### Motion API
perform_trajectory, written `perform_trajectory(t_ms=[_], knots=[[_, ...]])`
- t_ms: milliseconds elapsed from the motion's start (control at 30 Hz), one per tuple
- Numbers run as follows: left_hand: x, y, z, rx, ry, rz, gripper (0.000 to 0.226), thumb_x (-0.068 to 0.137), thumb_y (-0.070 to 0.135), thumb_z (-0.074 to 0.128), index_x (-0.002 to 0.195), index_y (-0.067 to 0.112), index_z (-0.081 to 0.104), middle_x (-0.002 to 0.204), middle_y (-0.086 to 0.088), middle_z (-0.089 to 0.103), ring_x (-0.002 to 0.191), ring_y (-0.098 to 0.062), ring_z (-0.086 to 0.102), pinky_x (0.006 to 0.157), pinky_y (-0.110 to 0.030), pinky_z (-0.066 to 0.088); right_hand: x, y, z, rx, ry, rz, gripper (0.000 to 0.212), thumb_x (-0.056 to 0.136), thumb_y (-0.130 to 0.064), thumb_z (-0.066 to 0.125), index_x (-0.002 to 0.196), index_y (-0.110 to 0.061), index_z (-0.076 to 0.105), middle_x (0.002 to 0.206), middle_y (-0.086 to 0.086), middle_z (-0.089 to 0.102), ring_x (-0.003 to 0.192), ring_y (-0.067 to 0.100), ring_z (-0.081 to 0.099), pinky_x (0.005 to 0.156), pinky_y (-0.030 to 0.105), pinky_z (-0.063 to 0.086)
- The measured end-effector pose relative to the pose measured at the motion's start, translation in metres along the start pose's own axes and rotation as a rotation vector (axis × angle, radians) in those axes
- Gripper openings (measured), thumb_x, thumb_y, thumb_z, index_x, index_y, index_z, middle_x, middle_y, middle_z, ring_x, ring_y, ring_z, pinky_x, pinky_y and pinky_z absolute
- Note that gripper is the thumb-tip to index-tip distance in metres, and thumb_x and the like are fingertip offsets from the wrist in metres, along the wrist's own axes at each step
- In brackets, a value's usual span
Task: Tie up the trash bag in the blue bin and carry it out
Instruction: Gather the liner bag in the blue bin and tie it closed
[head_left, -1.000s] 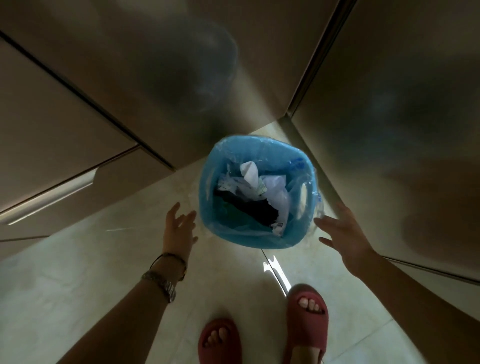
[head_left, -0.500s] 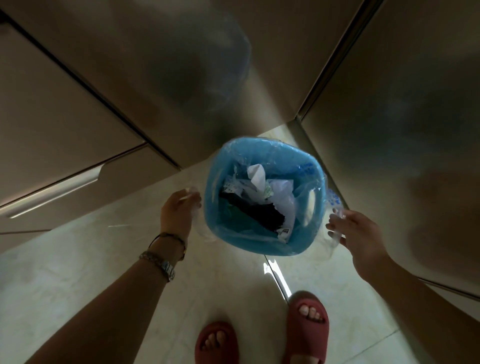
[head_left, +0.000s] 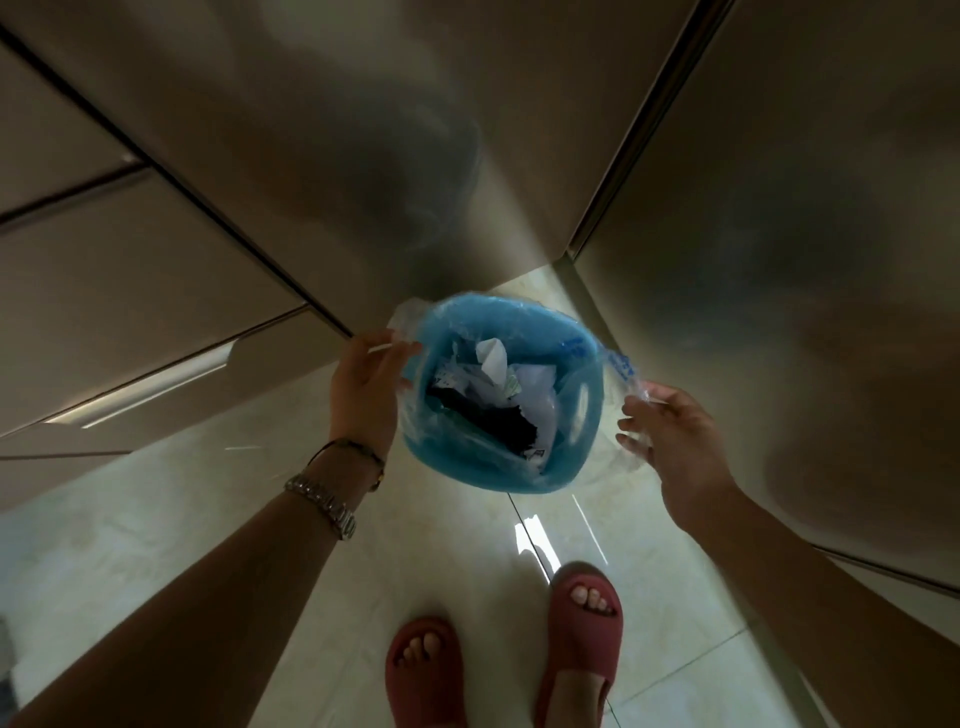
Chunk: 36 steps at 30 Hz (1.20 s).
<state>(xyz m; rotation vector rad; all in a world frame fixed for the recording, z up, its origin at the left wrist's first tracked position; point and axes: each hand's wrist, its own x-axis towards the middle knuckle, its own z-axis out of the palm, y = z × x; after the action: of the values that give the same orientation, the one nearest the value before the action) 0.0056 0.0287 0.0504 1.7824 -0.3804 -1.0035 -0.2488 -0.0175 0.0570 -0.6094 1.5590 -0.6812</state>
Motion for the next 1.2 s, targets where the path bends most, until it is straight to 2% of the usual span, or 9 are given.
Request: perform_trajectory(t_ms=[133, 300, 400, 467, 600, 833, 933, 1067, 1200], knots=[[-0.009, 0.016, -0.001, -0.023, -0.03, 0.02, 0.017, 0.088, 0.015, 0.059, 0.078, 0.028, 0.058, 0.091, 0.0, 0.068, 0.072, -0.013, 0.06, 0.062, -0.021, 0.05, -0.009, -0.017, 0.005, 0.046, 0.0, -0.007, 0.016, 0.085, 0.0, 0.062, 0.088, -0.016, 0.061, 0.079, 0.005, 0.06, 0.066, 0.016, 0.057, 0.057, 0.019, 0.057], [-0.023, 0.032, -0.001, -0.007, -0.064, 0.028, 0.009, 0.088, 0.012, 0.06, 0.082, 0.018, 0.057, 0.081, 0.007, 0.065, 0.071, -0.005, 0.061, 0.061, -0.011, 0.05, -0.025, -0.033, 0.01, -0.01, -0.07, -0.085, 0.02, 0.082, 0.004, 0.06, 0.081, -0.015, 0.063, 0.079, 0.004, 0.06, 0.073, 0.015, 0.055, 0.07, 0.026, 0.047], [-0.037, 0.045, 0.003, -0.01, -0.114, 0.019, 0.016, 0.085, 0.008, 0.061, 0.075, 0.019, 0.055, 0.077, 0.005, 0.058, 0.064, 0.007, 0.059, 0.056, -0.007, 0.046, -0.037, -0.043, 0.014, -0.03, -0.13, -0.098, 0.021, 0.082, 0.004, 0.059, 0.076, -0.015, 0.061, 0.076, -0.001, 0.059, 0.061, 0.0, 0.057, 0.059, 0.015, 0.047], [-0.045, 0.051, 0.004, 0.0, -0.144, -0.003, 0.018, 0.084, 0.008, 0.062, 0.073, 0.02, 0.055, 0.079, 0.004, 0.057, 0.073, -0.001, 0.059, 0.059, -0.012, 0.047, -0.045, -0.049, 0.018, -0.023, -0.162, -0.092, 0.021, 0.084, 0.004, 0.058, 0.075, -0.014, 0.059, 0.074, -0.001, 0.058, 0.052, -0.007, 0.056, 0.05, 0.008, 0.046], [-0.058, 0.059, 0.005, 0.012, -0.173, -0.033, 0.007, 0.082, 0.008, 0.063, 0.082, 0.014, 0.058, 0.09, -0.004, 0.061, 0.089, -0.018, 0.058, 0.076, -0.029, 0.048, -0.058, -0.058, 0.024, -0.072, -0.173, -0.121, 0.016, 0.084, 0.0, 0.06, 0.079, -0.015, 0.061, 0.082, 0.0, 0.061, 0.07, 0.003, 0.06, 0.053, 0.007, 0.048], [-0.079, 0.081, 0.02, 0.127, -0.269, 0.12, 0.02, 0.084, 0.011, 0.066, 0.088, 0.029, 0.057, 0.095, 0.002, 0.064, 0.092, -0.009, 0.063, 0.076, -0.015, 0.052, -0.079, -0.07, 0.042, -0.238, -0.253, -0.242, 0.025, 0.085, -0.01, 0.064, 0.11, -0.014, 0.063, 0.098, -0.003, 0.067, 0.09, 0.008, 0.065, 0.077, 0.019, 0.056], [-0.084, 0.084, 0.025, 0.255, -0.226, 0.193, 0.015, 0.087, 0.013, 0.063, 0.096, 0.024, 0.058, 0.087, 0.014, 0.06, 0.079, 0.005, 0.061, 0.068, -0.002, 0.047, -0.083, -0.07, 0.051, -0.283, -0.227, -0.277, 0.033, 0.085, -0.009, 0.064, 0.117, -0.014, 0.058, 0.1, -0.005, 0.064, 0.09, 0.004, 0.064, 0.073, 0.009, 0.054], [-0.074, 0.075, 0.022, 0.334, -0.095, 0.204, 0.027, 0.08, 0.019, 0.071, 0.105, 0.016, 0.062, 0.104, 0.002, 0.066, 0.091, -0.01, 0.064, 0.072, -0.01, 0.05, -0.078, -0.062, 0.054, -0.285, -0.116, -0.293, 0.027, 0.084, -0.01, 0.066, 0.111, -0.011, 0.062, 0.09, -0.009, 0.065, 0.085, 0.006, 0.065, 0.073, 0.011, 0.054], [-0.061, 0.064, 0.013, 0.386, -0.009, 0.234, 0.028, 0.075, 0.019, 0.076, 0.1, 0.011, 0.066, 0.107, -0.003, 0.066, 0.09, -0.014, 0.068, 0.07, -0.005, 0.051, -0.067, -0.054, 0.05, -0.3, -0.017, -0.258, 0.019, 0.08, -0.012, 0.07, 0.099, -0.007, 0.068, 0.094, -0.003, 0.066, 0.082, 0.005, 0.065, 0.067, 0.011, 0.055]])
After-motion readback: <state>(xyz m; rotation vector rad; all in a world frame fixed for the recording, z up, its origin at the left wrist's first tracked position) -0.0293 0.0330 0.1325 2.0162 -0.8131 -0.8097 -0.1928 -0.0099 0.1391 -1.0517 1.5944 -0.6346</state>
